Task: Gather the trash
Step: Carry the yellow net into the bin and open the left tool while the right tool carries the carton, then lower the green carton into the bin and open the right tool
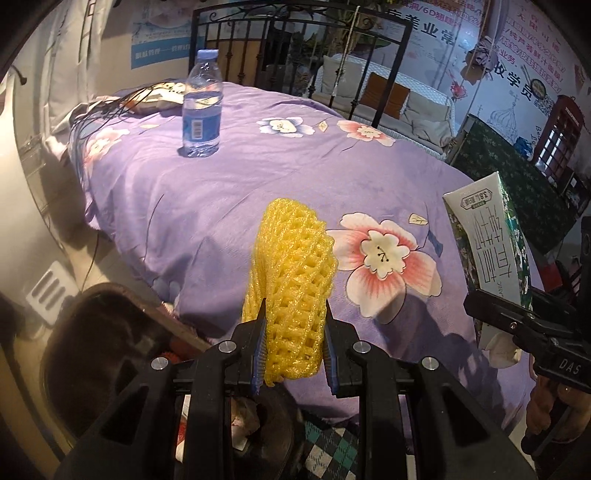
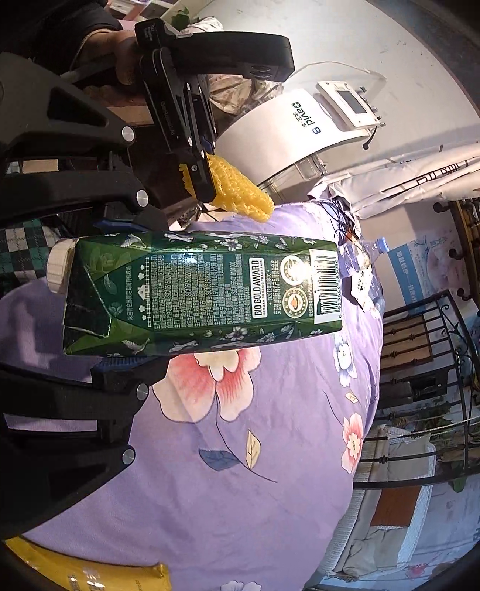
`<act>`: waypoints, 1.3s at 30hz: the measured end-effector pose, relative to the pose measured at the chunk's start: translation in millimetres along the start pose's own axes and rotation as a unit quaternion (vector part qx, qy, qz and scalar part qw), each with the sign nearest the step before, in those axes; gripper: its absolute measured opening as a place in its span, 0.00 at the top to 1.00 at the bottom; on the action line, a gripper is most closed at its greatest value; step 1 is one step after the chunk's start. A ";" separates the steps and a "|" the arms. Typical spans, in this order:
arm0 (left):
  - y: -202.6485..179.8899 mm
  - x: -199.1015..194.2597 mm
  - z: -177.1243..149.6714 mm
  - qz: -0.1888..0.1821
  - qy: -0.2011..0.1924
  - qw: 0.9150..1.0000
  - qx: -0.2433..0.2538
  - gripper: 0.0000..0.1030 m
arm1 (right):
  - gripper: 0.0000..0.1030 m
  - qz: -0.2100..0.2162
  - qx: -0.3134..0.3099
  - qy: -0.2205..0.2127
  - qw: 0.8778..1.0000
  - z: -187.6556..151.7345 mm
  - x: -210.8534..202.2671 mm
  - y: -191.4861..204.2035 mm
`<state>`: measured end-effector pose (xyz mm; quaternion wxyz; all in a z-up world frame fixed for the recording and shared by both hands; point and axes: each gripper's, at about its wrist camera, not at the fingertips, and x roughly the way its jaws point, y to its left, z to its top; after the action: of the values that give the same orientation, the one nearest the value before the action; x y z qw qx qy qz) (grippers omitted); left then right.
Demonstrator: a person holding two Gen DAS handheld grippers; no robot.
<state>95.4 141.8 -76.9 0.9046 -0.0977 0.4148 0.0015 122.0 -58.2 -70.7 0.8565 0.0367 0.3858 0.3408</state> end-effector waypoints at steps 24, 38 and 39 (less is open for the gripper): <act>107.5 29.5 -73.9 0.099 0.110 0.978 -0.147 0.31 | 0.52 0.026 -0.014 0.005 1.000 -31.3 14.1 40.3; 113.2 17.4 -69.8 0.105 0.085 0.976 -0.174 0.13 | 0.52 0.026 -0.006 0.015 1.000 -32.2 21.4 41.7; 113.7 13.8 -67.5 0.108 0.077 0.976 -0.174 0.13 | 0.52 0.027 -0.006 0.017 0.999 -32.2 22.6 42.3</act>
<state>44.2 240.3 -150.2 0.8337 -0.2087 0.4844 0.1637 87.1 -18.4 -93.8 0.8405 0.0363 0.3971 0.3668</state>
